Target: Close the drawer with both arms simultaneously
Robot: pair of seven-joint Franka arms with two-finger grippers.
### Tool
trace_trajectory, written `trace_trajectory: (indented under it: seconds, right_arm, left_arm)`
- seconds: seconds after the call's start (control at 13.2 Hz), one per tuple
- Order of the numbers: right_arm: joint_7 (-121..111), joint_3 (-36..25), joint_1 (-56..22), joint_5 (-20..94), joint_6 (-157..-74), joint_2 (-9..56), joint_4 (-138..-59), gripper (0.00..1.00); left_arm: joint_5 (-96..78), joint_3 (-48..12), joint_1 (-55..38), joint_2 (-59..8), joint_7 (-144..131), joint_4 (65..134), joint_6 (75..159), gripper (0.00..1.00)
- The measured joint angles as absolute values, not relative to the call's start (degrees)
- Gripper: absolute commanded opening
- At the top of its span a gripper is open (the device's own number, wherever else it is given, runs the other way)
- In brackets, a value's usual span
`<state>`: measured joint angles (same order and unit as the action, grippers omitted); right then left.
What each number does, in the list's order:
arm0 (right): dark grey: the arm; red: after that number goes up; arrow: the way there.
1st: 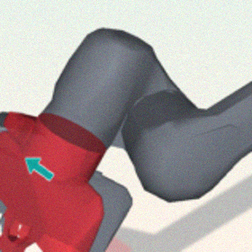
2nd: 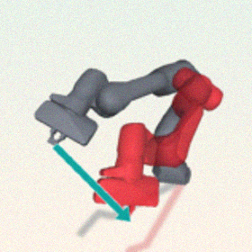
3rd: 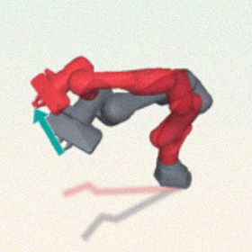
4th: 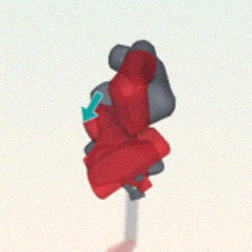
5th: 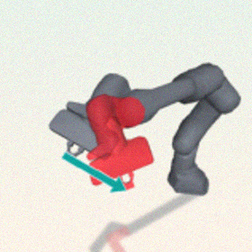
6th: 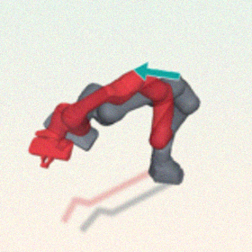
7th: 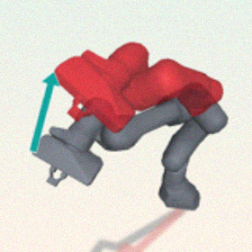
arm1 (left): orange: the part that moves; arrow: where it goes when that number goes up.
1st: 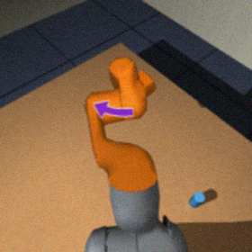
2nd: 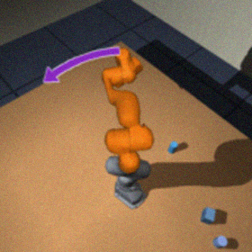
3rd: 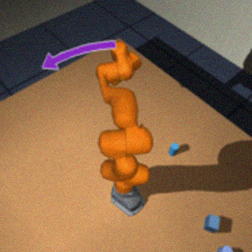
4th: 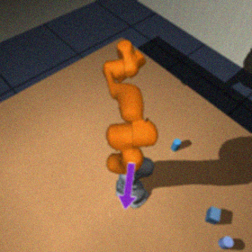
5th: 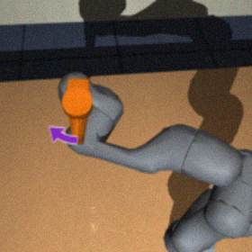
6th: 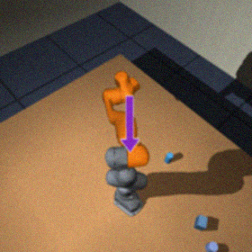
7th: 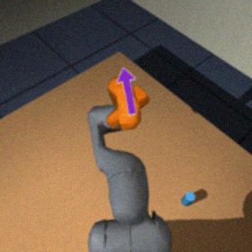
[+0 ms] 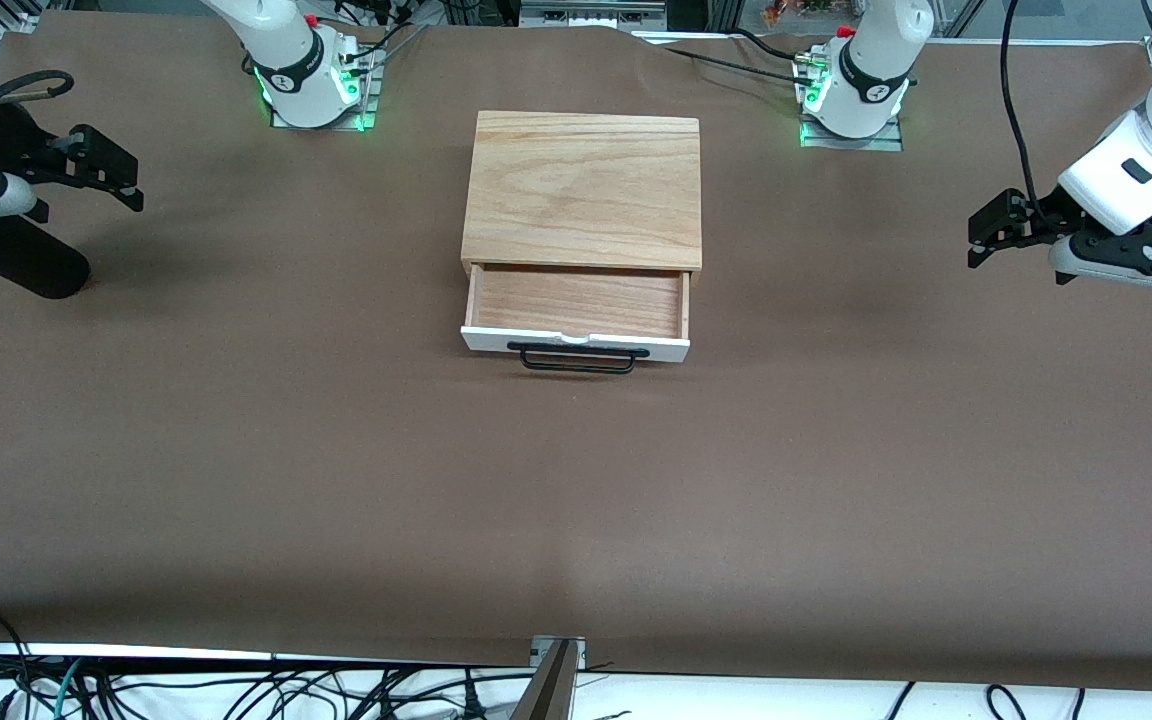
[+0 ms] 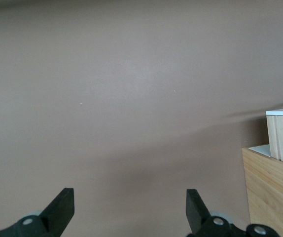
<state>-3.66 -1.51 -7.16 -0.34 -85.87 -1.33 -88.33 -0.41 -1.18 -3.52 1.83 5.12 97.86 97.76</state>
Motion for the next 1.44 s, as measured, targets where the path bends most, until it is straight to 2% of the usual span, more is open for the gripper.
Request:
trace_trajectory:
  seconds: [1.44]
  right_arm:
    - [-2.2,-1.8,-7.6,2.5,-86.5,-0.6,-88.3,1.00]
  left_arm:
    - [-0.4,-1.2,-3.5,1.8,4.9,97.9,97.6,1.00]
